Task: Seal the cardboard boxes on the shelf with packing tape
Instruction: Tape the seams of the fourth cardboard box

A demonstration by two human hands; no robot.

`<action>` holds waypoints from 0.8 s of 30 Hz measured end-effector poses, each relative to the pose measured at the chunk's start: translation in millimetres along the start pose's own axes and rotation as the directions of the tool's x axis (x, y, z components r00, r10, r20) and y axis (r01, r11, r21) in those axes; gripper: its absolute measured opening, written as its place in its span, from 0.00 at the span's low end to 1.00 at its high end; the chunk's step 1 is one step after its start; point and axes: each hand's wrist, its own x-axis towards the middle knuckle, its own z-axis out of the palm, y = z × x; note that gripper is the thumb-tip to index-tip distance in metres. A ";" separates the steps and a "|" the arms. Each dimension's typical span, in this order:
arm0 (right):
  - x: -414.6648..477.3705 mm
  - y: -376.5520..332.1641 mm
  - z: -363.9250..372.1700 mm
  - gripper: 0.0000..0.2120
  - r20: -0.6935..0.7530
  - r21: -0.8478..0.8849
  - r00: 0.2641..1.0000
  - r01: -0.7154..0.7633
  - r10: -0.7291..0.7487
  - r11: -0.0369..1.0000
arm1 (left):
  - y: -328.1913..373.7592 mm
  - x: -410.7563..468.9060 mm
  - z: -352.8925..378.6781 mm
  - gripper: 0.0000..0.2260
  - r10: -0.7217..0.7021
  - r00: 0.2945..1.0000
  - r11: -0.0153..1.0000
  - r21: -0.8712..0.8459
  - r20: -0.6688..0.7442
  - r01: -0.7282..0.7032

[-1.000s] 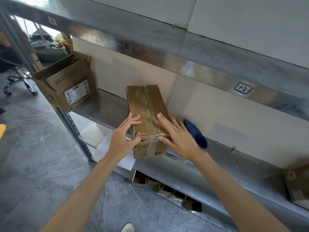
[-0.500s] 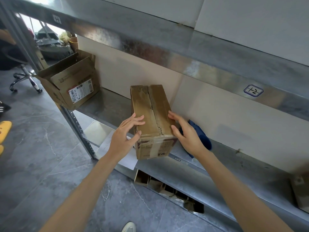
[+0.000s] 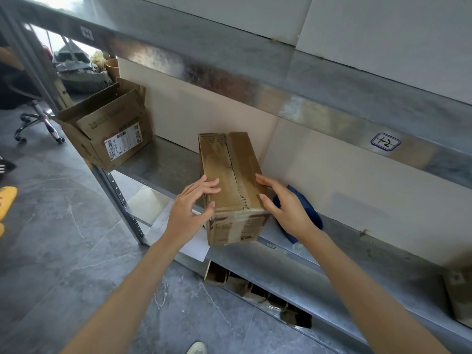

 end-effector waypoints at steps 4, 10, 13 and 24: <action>-1.1 -2.9 0.0 0.21 0.003 0.081 0.999 -0.039 0.039 0.996 | 0.6 1.1 -1.0 0.10 -0.017 1.000 1.000 -0.009 0.003 0.017; -1.9 -6.6 -6.6 0.33 0.043 0.167 0.997 -0.066 0.059 0.984 | 7.2 4.3 -3.5 0.21 -0.055 0.998 0.998 -0.013 0.022 0.055; -0.9 -3.9 -8.7 0.38 0.079 0.097 0.997 0.008 -0.016 0.995 | 2.8 2.5 -7.1 0.31 0.021 0.996 0.995 0.099 0.088 -0.030; -1.4 0.0 0.4 0.37 -0.007 -0.017 0.995 0.097 -0.097 0.995 | 5.4 -1.6 0.3 0.31 0.044 0.999 0.979 0.196 0.032 -0.049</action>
